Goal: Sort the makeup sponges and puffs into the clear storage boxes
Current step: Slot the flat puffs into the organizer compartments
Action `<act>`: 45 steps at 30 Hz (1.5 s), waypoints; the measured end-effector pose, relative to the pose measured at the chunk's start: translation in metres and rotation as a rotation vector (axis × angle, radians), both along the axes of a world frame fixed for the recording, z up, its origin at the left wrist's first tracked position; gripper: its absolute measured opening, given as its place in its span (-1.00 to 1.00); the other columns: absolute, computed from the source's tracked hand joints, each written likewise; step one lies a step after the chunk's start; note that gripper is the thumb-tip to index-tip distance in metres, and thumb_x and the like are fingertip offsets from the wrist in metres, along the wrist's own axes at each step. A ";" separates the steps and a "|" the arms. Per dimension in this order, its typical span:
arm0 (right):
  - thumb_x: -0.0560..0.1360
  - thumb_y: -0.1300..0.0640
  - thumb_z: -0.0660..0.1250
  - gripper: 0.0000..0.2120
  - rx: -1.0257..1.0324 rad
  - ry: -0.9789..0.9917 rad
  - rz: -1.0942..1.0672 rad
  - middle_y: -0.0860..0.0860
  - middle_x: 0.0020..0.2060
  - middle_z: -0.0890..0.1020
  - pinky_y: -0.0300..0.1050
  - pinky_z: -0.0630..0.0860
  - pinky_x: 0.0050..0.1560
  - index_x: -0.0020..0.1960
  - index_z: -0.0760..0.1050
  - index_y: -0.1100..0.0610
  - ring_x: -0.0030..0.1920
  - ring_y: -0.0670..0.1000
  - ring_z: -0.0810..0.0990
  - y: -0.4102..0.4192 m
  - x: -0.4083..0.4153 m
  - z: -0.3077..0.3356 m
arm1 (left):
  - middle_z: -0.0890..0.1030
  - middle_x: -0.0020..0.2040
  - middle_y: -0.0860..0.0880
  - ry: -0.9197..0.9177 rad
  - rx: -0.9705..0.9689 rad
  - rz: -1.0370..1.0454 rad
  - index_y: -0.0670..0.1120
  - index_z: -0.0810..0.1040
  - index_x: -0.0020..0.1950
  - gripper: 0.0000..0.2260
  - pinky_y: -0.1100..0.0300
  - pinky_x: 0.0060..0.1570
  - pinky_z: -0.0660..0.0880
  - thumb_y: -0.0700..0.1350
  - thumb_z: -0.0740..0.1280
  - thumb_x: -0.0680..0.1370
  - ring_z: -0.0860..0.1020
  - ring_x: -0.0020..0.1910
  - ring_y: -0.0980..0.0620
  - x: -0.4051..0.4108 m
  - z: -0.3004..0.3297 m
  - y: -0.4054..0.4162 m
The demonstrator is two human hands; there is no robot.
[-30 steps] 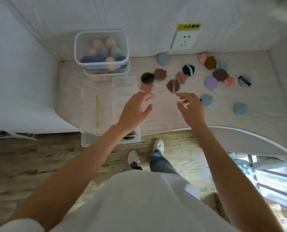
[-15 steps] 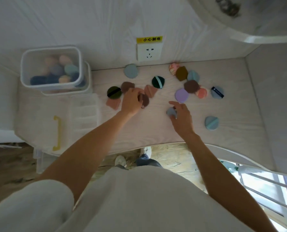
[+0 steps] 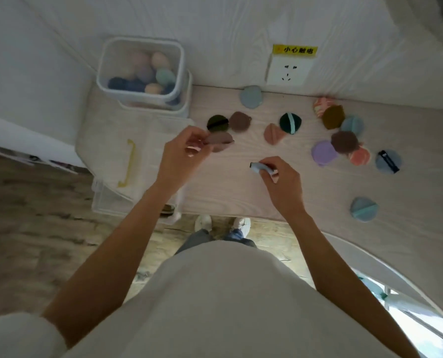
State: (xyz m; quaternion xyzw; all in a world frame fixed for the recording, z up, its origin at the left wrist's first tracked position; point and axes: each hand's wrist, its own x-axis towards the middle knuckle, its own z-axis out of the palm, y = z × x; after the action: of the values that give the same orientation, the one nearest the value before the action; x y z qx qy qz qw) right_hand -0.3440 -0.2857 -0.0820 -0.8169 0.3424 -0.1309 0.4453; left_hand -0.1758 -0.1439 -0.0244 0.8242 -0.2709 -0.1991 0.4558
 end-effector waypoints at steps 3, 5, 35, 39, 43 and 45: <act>0.49 0.25 0.31 -0.87 0.089 -0.057 0.038 -0.01 -0.08 0.62 -0.48 0.39 -0.15 0.03 0.54 0.16 -0.12 -0.10 0.53 0.017 0.018 0.012 | 0.55 -0.12 0.24 -0.121 0.039 -0.031 0.04 0.40 -0.06 -0.73 0.47 -0.14 0.45 -0.27 0.41 0.45 0.55 -0.19 0.37 0.006 0.015 0.067; 0.50 0.25 0.31 -0.87 0.117 -0.061 0.085 -0.03 -0.08 0.61 -0.50 0.38 -0.16 0.04 0.54 0.16 -0.13 -0.10 0.52 0.028 0.031 0.019 | 0.55 -0.13 0.34 -0.173 0.095 -0.073 0.12 0.40 -0.07 -0.71 0.51 -0.10 0.43 -0.23 0.42 0.44 0.54 -0.15 0.39 0.011 0.015 0.101; 0.28 0.19 0.53 -0.88 -0.481 0.106 0.271 -0.02 -0.32 0.62 -0.15 0.47 -0.23 -0.23 0.62 0.09 -0.24 0.05 0.52 0.164 0.099 0.021 | 0.63 -0.34 -0.02 -0.670 0.449 -0.564 -0.02 0.69 -0.21 -0.89 0.10 -0.17 0.46 -0.12 0.55 0.30 0.56 -0.28 -0.05 0.034 -0.027 0.157; 0.18 0.15 0.57 -0.85 -0.661 0.316 0.412 -0.08 -0.53 0.55 -0.21 0.39 -0.34 -0.38 0.59 0.04 -0.37 -0.02 0.48 0.171 0.105 0.022 | 0.64 -0.35 -0.01 -0.699 0.405 -0.556 0.02 0.69 -0.22 -0.90 0.11 -0.15 0.46 -0.11 0.55 0.31 0.57 -0.27 -0.05 0.034 -0.029 0.158; 0.08 0.14 0.62 -0.79 -0.756 0.416 0.557 -0.10 -0.62 0.48 -0.27 0.32 -0.42 -0.48 0.58 -0.01 -0.44 -0.05 0.44 0.174 0.109 0.027 | 0.65 -0.34 0.01 -0.702 0.403 -0.529 0.02 0.68 -0.20 -0.89 0.12 -0.11 0.41 -0.10 0.54 0.31 0.58 -0.24 -0.04 0.033 -0.030 0.159; 0.03 0.15 0.63 -0.78 -0.803 0.449 0.610 -0.12 -0.63 0.47 -0.28 0.27 -0.44 -0.48 0.60 -0.03 -0.45 -0.06 0.43 0.173 0.110 0.025 | 0.65 -0.33 0.01 -0.693 0.426 -0.488 -0.01 0.65 -0.19 -0.86 0.12 -0.09 0.40 -0.09 0.54 0.31 0.59 -0.22 -0.04 0.032 -0.031 0.160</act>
State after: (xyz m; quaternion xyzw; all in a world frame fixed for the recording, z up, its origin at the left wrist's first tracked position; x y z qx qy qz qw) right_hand -0.2339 -0.1131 -0.0565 -0.9926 0.1000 0.0609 0.0326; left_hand -0.1436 0.0160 -0.0549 0.8294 -0.5459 -0.0650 0.0992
